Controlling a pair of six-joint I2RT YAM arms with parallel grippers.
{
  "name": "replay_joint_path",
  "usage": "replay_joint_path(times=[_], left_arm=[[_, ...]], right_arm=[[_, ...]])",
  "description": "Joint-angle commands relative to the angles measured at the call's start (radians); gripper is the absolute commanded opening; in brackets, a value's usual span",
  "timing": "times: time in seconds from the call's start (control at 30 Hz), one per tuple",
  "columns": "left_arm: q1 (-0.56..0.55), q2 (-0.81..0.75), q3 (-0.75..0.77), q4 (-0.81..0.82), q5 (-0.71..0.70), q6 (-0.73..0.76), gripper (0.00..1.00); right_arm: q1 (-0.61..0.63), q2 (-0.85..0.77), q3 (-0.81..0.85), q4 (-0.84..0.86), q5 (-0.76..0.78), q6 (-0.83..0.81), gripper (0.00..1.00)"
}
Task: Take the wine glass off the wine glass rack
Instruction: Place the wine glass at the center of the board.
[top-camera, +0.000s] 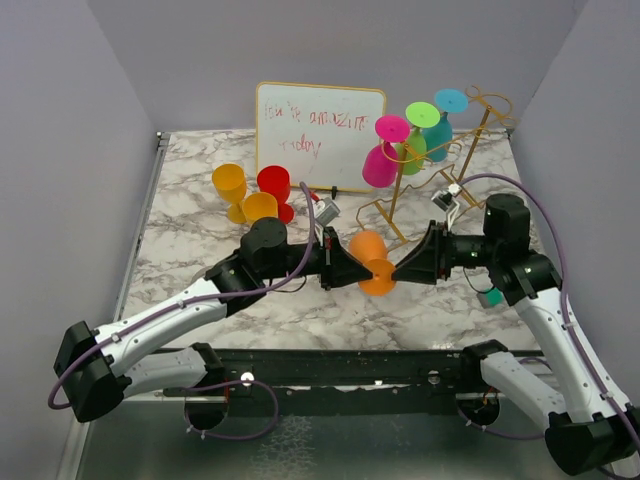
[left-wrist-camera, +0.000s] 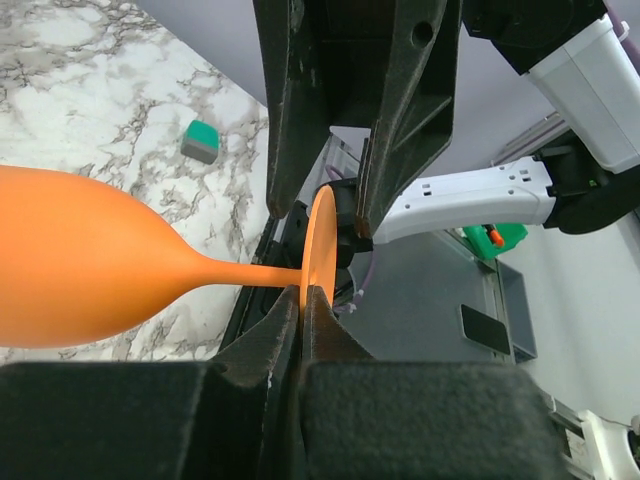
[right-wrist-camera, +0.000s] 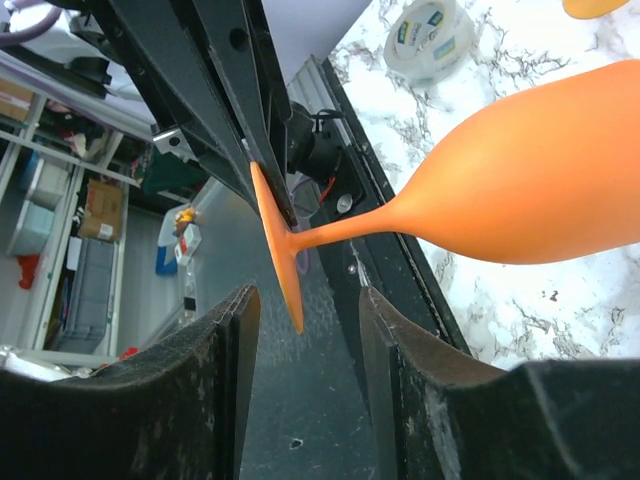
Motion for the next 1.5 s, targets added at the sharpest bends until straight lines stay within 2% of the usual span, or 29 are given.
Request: replay_joint_path(times=[0.0,0.3,0.47,0.67,0.8,0.9,1.0,1.07,1.1,1.27,1.4,1.47], left_arm=[[-0.004,-0.039,-0.005,-0.010,-0.028,0.041,0.00],[-0.004,-0.064,0.006,-0.072,-0.067,0.088,0.00],[-0.004,-0.092,0.009,-0.104,-0.087,0.100,0.00],[-0.005,-0.136,0.009,-0.157,-0.128,0.117,0.00],[-0.004,-0.155,-0.003,-0.166,-0.139,0.120,0.00],[-0.004,-0.154,-0.006,-0.169,-0.140,0.122,0.00],[-0.004,-0.151,-0.005,-0.169,-0.142,0.122,0.00],[-0.004,-0.151,-0.003,-0.171,-0.147,0.123,0.00],[-0.004,-0.150,-0.003,-0.173,-0.148,0.125,0.00],[-0.004,-0.152,0.006,-0.189,-0.154,0.134,0.00],[-0.004,-0.153,0.009,-0.197,-0.170,0.136,0.00],[-0.005,-0.155,0.017,-0.233,-0.207,0.134,0.13]], right_arm=[[0.047,-0.015,-0.001,0.017,0.068,-0.001,0.51],[0.284,-0.016,-0.030,0.174,0.211,0.074,0.51],[0.381,0.059,-0.013,0.182,0.287,0.055,0.40],[0.388,0.052,-0.034,0.260,0.305,0.073,0.29],[0.388,0.051,-0.041,0.287,0.256,0.086,0.13],[0.390,0.057,-0.044,0.295,0.219,0.092,0.15],[0.391,0.057,-0.047,0.290,0.216,0.083,0.23],[0.391,0.055,-0.049,0.288,0.218,0.079,0.25],[0.391,0.056,-0.049,0.286,0.217,0.077,0.24],[0.392,0.061,-0.058,0.287,0.214,0.075,0.02],[0.399,0.059,-0.061,0.287,0.235,0.068,0.01],[0.400,0.058,-0.062,0.284,0.248,0.059,0.01]])
